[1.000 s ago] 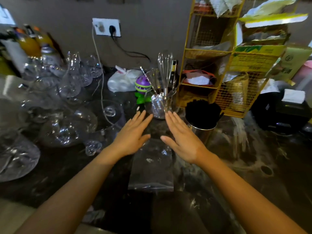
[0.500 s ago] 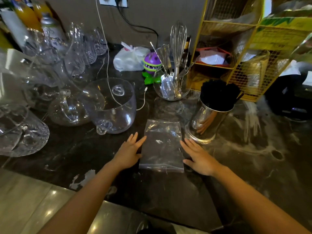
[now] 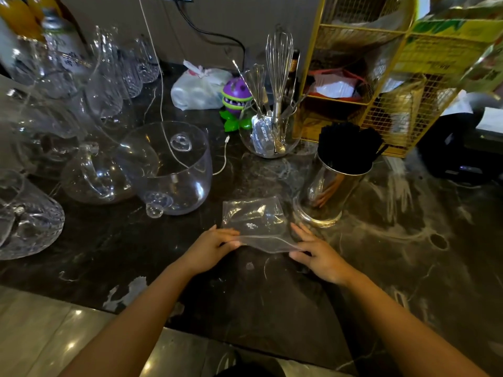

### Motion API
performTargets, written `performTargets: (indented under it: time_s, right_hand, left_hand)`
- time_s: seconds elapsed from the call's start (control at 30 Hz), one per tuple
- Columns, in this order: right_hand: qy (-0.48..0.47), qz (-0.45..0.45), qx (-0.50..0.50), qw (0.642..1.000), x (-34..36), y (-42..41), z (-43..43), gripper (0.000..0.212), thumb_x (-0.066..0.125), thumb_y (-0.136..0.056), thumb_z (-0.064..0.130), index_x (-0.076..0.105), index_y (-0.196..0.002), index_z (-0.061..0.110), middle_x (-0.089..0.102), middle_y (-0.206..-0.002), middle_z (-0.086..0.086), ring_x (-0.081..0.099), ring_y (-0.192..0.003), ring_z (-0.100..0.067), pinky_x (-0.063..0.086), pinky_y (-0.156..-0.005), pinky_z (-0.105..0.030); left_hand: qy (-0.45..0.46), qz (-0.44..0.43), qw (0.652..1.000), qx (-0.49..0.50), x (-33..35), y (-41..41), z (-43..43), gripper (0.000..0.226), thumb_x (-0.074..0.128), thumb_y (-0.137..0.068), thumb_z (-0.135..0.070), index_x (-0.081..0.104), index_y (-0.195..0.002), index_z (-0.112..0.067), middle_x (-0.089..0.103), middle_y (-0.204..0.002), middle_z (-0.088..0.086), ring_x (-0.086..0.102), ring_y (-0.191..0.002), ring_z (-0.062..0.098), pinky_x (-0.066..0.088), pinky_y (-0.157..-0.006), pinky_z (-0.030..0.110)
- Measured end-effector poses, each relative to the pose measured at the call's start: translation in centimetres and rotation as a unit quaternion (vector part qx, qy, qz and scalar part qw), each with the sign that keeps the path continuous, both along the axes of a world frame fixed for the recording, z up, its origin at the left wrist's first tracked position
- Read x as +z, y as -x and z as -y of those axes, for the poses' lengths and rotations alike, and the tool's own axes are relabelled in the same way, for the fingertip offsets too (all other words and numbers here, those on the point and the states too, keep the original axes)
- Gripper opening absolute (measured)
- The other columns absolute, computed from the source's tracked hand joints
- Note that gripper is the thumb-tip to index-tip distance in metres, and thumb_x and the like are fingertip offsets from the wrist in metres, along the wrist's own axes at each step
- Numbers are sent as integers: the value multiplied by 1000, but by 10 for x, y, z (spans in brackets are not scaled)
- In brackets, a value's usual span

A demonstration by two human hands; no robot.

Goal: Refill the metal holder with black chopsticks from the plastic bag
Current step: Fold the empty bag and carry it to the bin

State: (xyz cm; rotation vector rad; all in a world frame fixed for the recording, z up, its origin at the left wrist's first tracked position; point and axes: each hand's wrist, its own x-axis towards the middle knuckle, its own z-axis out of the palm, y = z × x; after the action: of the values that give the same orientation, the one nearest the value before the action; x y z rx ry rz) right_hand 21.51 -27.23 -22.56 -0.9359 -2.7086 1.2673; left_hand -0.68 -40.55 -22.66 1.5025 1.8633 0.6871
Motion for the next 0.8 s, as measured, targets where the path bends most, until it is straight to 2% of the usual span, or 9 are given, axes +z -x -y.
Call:
performTargets:
  time_s: [0.07,0.13,0.23,0.33,0.4,0.5,0.63,0.7,0.8]
  right_hand:
    - [21,-26,-25,999,3,0,1,25,53,-88,19,63,-110,12,27,-147,1,13,-138,-11,8,-112,-29]
    - [47,-58,-64,995,4,2,3,21,55,-86,19,67,-99,9,48,-134,0,38,-126,-9,26,-105,-24]
    - [94,-112,-131,981,6,8,6,17,54,-87,18,66,-78,9,68,-92,-9,62,-86,-15,46,-74,-14]
    - [164,-144,-175,960,7,20,5,17,50,-89,17,60,-76,11,66,-81,-11,64,-73,-13,52,-63,-12]
    - [187,-129,-195,954,5,28,3,16,48,-90,19,55,-77,14,64,-79,-6,65,-69,-12,55,-61,-17]
    - [154,-81,-233,957,0,40,0,18,49,-90,19,50,-74,12,56,-67,-3,61,-60,-15,56,-57,-27]
    - [128,-39,-285,949,-9,54,-1,18,49,-90,18,49,-74,12,53,-61,-5,55,-52,-17,44,-37,-18]
    - [133,-43,-304,942,-13,58,-1,22,49,-90,15,47,-69,15,53,-62,-7,56,-53,-21,44,-40,-23]
    - [90,-40,-299,949,-15,60,0,23,50,-89,12,44,-67,17,54,-60,-8,54,-49,-22,49,-50,-33]
  left_hand:
    - [3,42,999,17,4,-4,4,22,47,-90,-23,67,-97,-17,66,-114,5,55,-106,3,23,-109,32]
    - [18,82,995,45,8,-6,7,23,46,-90,-26,67,-82,-23,69,-89,-1,61,-85,1,44,-89,28]
    - [13,114,989,95,10,-8,7,24,44,-90,-26,66,-83,-20,69,-90,1,62,-86,7,46,-82,24]
    - [0,110,986,129,10,-10,5,25,47,-89,-23,66,-77,-13,69,-86,10,63,-83,16,46,-80,28]
    - [-3,109,981,160,9,-10,1,24,50,-88,-22,64,-69,-14,69,-76,9,63,-75,17,47,-72,28]
    - [9,94,975,203,5,-9,-7,23,56,-84,-20,58,-61,-19,64,-66,-1,61,-65,10,43,-62,22]
    - [-5,21,973,229,0,-12,-13,25,62,-79,-17,45,-62,-21,55,-64,-2,56,-61,14,42,-56,22]
    - [-17,-46,975,217,-3,-14,-14,28,63,-77,-17,39,-64,-22,49,-70,-2,49,-62,16,40,-56,27]
    - [-47,-143,974,167,-6,-18,-12,7,58,-80,-13,52,-80,-15,54,-91,6,54,-79,23,46,-67,36]
